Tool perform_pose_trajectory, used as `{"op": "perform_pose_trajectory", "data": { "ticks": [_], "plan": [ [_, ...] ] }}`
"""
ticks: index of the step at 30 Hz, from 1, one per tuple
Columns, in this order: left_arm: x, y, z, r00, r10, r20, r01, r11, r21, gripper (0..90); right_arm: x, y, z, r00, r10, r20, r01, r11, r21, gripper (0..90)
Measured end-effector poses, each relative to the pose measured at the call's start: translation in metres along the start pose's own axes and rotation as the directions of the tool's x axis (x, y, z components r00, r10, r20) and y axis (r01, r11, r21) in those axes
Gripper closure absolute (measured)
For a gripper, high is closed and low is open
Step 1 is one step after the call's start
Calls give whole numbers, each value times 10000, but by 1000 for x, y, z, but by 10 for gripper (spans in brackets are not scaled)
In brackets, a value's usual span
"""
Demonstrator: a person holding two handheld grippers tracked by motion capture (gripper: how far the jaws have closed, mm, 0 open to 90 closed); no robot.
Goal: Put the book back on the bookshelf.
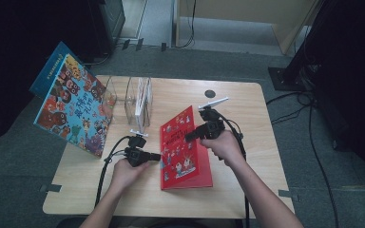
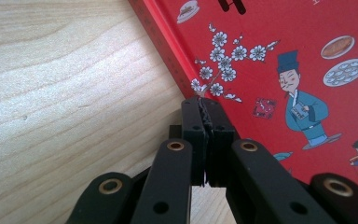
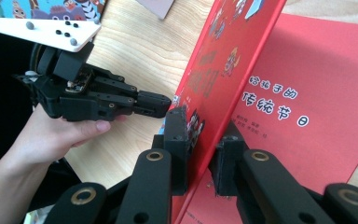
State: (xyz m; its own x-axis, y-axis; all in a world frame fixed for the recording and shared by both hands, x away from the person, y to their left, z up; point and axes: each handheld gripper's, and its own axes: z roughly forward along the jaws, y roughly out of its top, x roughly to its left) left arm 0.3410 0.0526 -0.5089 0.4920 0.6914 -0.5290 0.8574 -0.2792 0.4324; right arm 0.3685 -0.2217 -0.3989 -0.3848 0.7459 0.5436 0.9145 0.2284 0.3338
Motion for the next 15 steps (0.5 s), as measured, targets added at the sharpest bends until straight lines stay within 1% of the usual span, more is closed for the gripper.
{"op": "perform_pose_trajectory", "data": {
  "ticks": [4, 5, 6, 7, 8, 9, 12, 15],
  "plan": [
    [1, 0, 0, 10000, -7, 22, 7, 10000, -70, 887, 7, 8, 5, 9995, -252, 205, 245, 9992, 325, 795],
    [1, 0, -1, 10000, -56, 73, 57, 9999, -104, 873, 9, 11, 5, 9990, -346, 267, 334, 9985, 443, 798],
    [1, 0, 0, 9997, -210, 115, 211, 9997, -133, 857, 10, 12, 4, 9986, -428, 323, 411, 9978, 517, 802],
    [0, 0, 0, 9996, -255, 75, 256, 9996, -146, 845, 11, 14, 4, 9984, -408, 384, 386, 9977, 559, 808],
    [-1, 0, -1, 9998, -208, -23, 208, 9997, -137, 845, 11, 15, 4, 9981, -465, 396, 442, 9973, 582, 813],
    [-2, 0, -1, 9998, -184, -43, 183, 9997, -154, 833, 12, 16, 4, 9985, -398, 380, 372, 9970, 675, 819],
    [-2, 0, -1, 9997, -237, 2, 237, 9995, -202, 790, 13, 20, 2, 9985, -353, 419, 312, 9950, 949, 834],
    [-2, 0, -1, 9990, -400, 175, 403, 9990, -195, 749, 17, 24, 1, 9973, -509, 529, 446, 9923, 1152, 849]
  ]
}}
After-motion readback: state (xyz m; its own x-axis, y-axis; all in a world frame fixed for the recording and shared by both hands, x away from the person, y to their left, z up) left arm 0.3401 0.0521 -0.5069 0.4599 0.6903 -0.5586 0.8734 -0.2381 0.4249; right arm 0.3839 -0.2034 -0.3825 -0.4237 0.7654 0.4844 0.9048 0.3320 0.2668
